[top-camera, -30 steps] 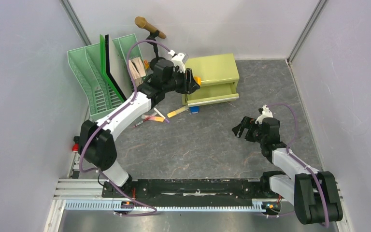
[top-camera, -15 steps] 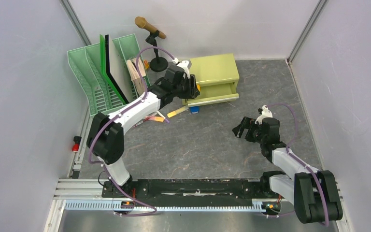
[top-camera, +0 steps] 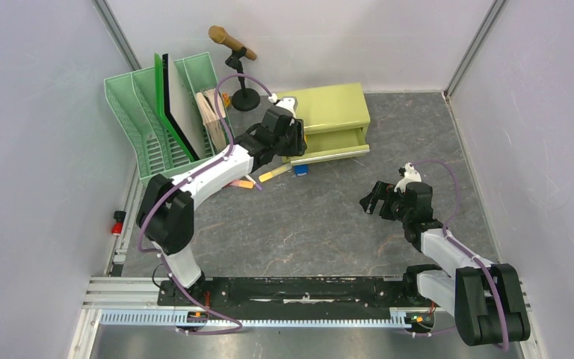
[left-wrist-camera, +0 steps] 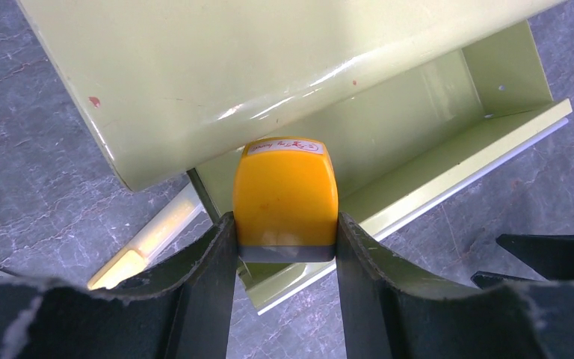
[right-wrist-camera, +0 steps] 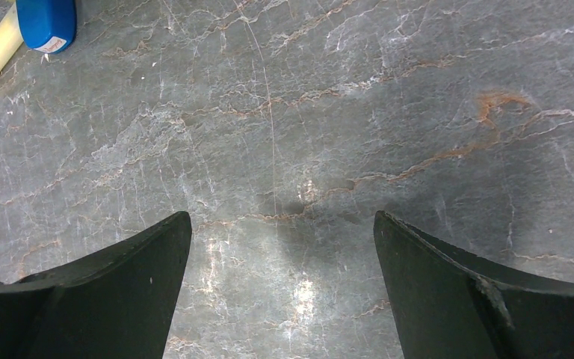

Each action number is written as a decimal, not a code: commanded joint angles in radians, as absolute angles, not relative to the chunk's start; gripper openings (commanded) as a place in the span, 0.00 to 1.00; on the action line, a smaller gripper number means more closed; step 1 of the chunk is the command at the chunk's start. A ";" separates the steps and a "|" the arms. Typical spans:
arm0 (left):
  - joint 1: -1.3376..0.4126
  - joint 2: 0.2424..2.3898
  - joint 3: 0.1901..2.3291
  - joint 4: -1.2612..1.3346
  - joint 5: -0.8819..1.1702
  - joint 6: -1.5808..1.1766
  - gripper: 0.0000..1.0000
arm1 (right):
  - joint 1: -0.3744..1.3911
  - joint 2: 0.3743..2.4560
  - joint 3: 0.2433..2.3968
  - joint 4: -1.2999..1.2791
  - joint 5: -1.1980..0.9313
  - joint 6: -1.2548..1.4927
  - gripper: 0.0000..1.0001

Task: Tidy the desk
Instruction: Place the stationery in the drawer.

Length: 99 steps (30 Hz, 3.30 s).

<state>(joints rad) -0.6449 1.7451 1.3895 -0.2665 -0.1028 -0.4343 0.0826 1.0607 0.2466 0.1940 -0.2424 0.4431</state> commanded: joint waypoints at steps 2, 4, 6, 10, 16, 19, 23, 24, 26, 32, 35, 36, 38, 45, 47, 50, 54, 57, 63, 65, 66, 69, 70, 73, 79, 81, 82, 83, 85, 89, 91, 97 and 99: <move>-0.659 1.753 1.434 -0.264 -0.163 -0.454 0.50 | 0.076 1.064 0.275 0.196 -0.228 0.432 0.98; -0.660 1.756 1.440 -0.272 -0.159 -0.454 0.55 | 0.077 1.060 0.276 0.200 -0.228 0.436 0.98; -0.661 1.758 1.446 -0.279 -0.155 -0.455 0.64 | 0.077 1.057 0.271 0.207 -0.233 0.440 0.98; -0.661 1.735 1.433 -0.255 -0.121 -0.457 0.73 | 0.077 1.056 0.273 0.202 -0.232 0.430 0.98; -0.661 1.688 1.417 -0.216 -0.089 -0.469 0.76 | 0.076 1.058 0.275 0.200 -0.236 0.421 0.98; -0.661 1.646 1.394 -0.189 -0.055 -0.469 0.78 | 0.077 1.056 0.279 0.194 -0.232 0.416 0.98; -0.660 1.578 1.336 -0.147 -0.012 -0.473 0.83 | 0.077 1.060 0.278 0.196 -0.232 0.417 0.98; -0.660 1.562 1.319 -0.141 -0.005 -0.476 0.84 | 0.077 1.061 0.278 0.195 -0.233 0.417 0.98; -0.660 1.519 1.284 -0.131 -0.005 -0.482 0.86 | 0.077 1.064 0.276 0.199 -0.238 0.420 0.98; -0.658 1.388 1.175 -0.128 -0.023 -0.486 0.96 | 0.076 1.061 0.265 0.218 -0.250 0.435 0.98; -0.658 1.317 1.118 -0.143 -0.064 -0.474 1.00 | 0.077 1.061 0.261 0.230 -0.258 0.442 0.98; -0.658 1.296 1.100 -0.150 -0.076 -0.469 1.00 | 0.077 1.061 0.262 0.229 -0.259 0.440 0.98; -0.657 1.256 1.066 -0.162 -0.102 -0.453 1.00 | 0.077 1.061 0.268 0.219 -0.261 0.433 0.98; -0.653 1.154 0.980 -0.249 -0.202 -0.444 1.00 | 0.077 1.053 0.281 0.194 -0.261 0.415 0.98; -0.652 1.136 0.959 -0.271 -0.213 -0.458 1.00 | 0.077 1.054 0.284 0.190 -0.261 0.412 0.98; -0.652 1.119 0.917 -0.301 -0.235 -0.504 1.00 | 0.077 1.059 0.283 0.195 -0.271 0.418 0.98; -0.652 1.125 0.850 -0.316 -0.257 -0.614 1.00 | 0.077 1.067 0.271 0.222 -0.289 0.439 0.98; -0.652 1.147 0.767 -0.245 -0.248 -0.749 1.00 | 0.076 1.075 0.265 0.232 -0.299 0.446 0.98; -0.653 1.263 0.677 -0.051 -0.162 -0.878 1.00 | 0.077 1.088 0.272 0.224 -0.302 0.427 0.98; -0.653 1.313 0.665 -0.005 -0.135 -0.914 1.00 | 0.077 1.092 0.272 0.223 -0.302 0.424 0.98; -0.654 1.335 0.664 0.044 -0.116 -0.921 1.00 | 0.077 1.094 0.272 0.224 -0.301 0.425 0.98; -0.657 1.400 0.680 0.078 -0.092 -0.927 1.00 | 0.077 1.101 0.270 0.228 -0.305 0.426 0.98; -0.659 1.416 0.686 0.082 -0.095 -0.927 1.00 | 0.077 1.103 0.271 0.230 -0.308 0.427 0.98; -0.662 1.461 0.701 0.104 -0.107 -0.928 1.00 | 0.077 1.108 0.266 0.240 -0.313 0.435 0.98; -0.661 1.519 0.756 0.109 -0.174 -0.877 1.00 | 0.077 1.124 0.261 0.263 -0.329 0.450 0.98; -0.660 1.544 0.783 0.109 -0.202 -0.855 0.99 | 0.076 1.125 0.255 0.273 -0.331 0.455 0.98; -0.658 1.557 0.802 0.107 -0.205 -0.843 0.97 | 0.077 1.126 0.254 0.276 -0.334 0.456 0.98; -0.657 1.574 0.821 0.104 -0.202 -0.829 0.96 | 0.077 1.129 0.256 0.276 -0.334 0.453 0.98; -0.650 1.604 0.858 0.099 -0.203 -0.822 0.95 | 0.076 1.132 0.268 0.256 -0.333 0.438 0.98; -0.634 1.642 0.895 0.098 -0.256 -0.835 0.88 | 0.077 1.128 0.267 0.246 -0.314 0.429 0.98; -0.634 1.656 0.922 0.082 -0.303 -0.814 0.84 | 0.077 1.134 0.268 0.250 -0.317 0.432 0.98; -0.627 1.695 1.008 -0.030 -0.400 -0.758 0.85 | 0.077 1.141 0.266 0.261 -0.323 0.435 0.98; -0.616 1.697 1.013 -0.032 -0.406 -0.758 0.85 | 0.077 1.142 0.267 0.258 -0.323 0.434 0.98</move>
<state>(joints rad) -0.6338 1.6920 0.9695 -0.0093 -0.3119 -0.8124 0.0803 1.1275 0.2478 0.2817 -0.3214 0.4438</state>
